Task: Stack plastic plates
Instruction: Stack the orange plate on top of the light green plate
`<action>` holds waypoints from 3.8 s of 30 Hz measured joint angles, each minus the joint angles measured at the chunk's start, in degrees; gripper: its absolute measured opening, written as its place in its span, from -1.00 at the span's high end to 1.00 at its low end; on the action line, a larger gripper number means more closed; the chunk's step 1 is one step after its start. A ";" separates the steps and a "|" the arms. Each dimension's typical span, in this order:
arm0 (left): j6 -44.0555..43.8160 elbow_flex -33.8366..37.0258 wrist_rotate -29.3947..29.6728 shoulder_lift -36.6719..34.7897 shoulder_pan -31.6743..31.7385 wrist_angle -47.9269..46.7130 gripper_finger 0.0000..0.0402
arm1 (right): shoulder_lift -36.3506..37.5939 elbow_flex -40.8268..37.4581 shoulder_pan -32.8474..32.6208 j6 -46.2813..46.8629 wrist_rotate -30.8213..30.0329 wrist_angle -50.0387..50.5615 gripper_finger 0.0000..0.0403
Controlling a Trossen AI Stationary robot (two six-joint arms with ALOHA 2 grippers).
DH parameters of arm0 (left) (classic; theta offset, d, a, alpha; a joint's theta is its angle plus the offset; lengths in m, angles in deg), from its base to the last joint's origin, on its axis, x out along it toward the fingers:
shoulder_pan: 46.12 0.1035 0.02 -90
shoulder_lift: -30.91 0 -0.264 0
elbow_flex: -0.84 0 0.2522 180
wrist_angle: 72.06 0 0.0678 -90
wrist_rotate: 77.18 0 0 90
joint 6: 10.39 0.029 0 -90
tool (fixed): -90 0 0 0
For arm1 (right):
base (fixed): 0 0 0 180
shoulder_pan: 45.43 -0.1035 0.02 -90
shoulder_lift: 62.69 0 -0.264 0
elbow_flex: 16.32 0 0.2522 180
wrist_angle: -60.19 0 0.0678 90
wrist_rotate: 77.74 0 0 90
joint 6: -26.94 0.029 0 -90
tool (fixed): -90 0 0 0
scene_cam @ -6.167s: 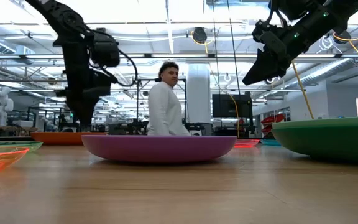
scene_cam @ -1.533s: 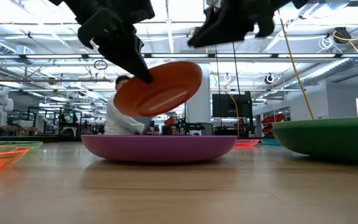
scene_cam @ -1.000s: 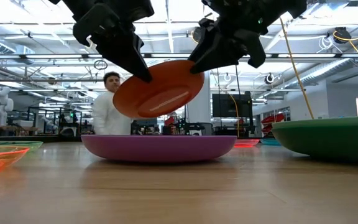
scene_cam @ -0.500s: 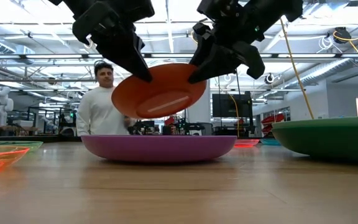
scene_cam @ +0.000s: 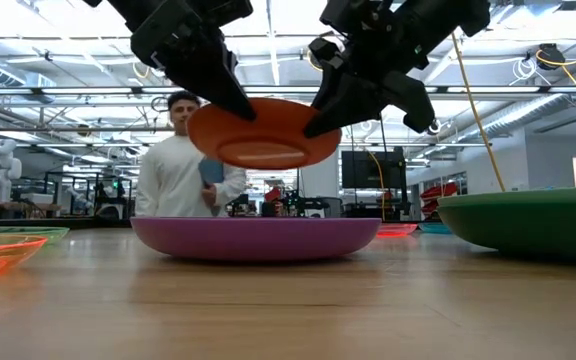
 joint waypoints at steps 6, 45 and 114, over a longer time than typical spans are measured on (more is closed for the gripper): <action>-0.73 -0.03 -0.04 0.00 0.00 0.19 0.77 | -0.02 -0.01 0.00 -0.08 -0.13 0.50 0.94; -1.37 0.14 0.22 0.11 -0.10 0.85 0.76 | 0.15 0.12 -0.85 3.66 -0.93 2.01 0.96; -1.01 3.73 7.52 -16.98 -0.39 -6.23 -0.20 | 17.05 0.10 -34.80 89.13 -8.85 51.58 0.96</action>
